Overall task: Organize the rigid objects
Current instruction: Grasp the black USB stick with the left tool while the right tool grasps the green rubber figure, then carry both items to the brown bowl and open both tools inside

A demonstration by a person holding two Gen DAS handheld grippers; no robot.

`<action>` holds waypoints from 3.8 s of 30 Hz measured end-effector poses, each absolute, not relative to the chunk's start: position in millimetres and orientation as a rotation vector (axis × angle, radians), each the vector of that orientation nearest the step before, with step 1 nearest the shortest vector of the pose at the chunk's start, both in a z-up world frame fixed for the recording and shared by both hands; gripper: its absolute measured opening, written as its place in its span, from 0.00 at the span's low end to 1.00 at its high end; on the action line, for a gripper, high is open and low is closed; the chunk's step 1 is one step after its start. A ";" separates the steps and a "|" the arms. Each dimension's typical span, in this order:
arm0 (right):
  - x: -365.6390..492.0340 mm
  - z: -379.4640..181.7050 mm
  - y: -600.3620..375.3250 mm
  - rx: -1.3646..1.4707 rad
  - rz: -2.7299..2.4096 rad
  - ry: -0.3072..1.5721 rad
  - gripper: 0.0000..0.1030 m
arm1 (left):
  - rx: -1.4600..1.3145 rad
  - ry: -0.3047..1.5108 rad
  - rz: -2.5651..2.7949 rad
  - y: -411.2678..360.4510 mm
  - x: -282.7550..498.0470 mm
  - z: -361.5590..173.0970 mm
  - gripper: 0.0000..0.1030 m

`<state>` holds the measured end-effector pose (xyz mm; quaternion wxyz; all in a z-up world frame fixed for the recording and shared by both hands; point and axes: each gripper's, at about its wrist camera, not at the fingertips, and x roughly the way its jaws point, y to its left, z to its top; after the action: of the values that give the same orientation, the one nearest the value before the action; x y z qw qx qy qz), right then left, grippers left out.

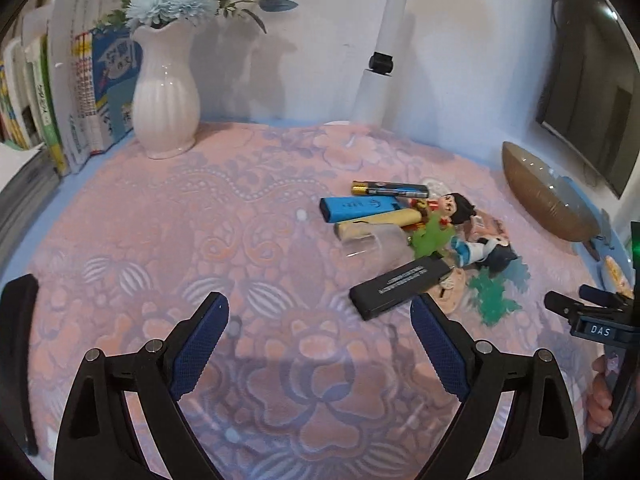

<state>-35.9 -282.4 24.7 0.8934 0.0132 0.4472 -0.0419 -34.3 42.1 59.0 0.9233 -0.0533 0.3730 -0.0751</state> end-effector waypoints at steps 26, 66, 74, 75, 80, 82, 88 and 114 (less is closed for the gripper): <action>-26.6 34.5 -187.6 -0.094 0.294 0.974 0.58 | 0.095 0.997 -0.564 13.0 22.0 38.6 0.66; -67.5 22.5 -234.8 0.016 0.212 0.967 0.33 | 0.010 0.993 -0.445 -30.6 -23.1 43.4 0.20; -78.4 68.0 -260.5 0.049 0.182 0.843 0.33 | -0.009 0.862 -0.493 -44.2 -34.8 97.1 0.20; -79.6 81.8 -271.4 0.067 0.171 0.811 0.33 | -0.007 0.838 -0.503 -48.8 -34.7 107.6 0.20; -79.5 141.6 -324.4 0.114 0.080 0.671 0.33 | 0.014 0.712 -0.574 -91.1 -22.7 168.1 0.20; -77.9 163.5 -350.4 0.135 0.024 0.624 0.33 | 0.015 0.673 -0.601 -113.1 -15.7 188.4 0.20; -58.7 200.7 -410.7 0.205 -0.128 0.589 0.33 | 0.014 0.633 -0.702 -187.6 16.2 220.7 0.20; 26.4 115.4 -474.3 0.278 -0.284 0.866 0.39 | 0.005 0.849 -0.758 -283.0 85.5 146.5 0.44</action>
<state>26.4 -474.3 115.5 0.8887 0.1337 0.4167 -0.1365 85.5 -283.0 146.5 0.8424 0.0024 0.4020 -0.3588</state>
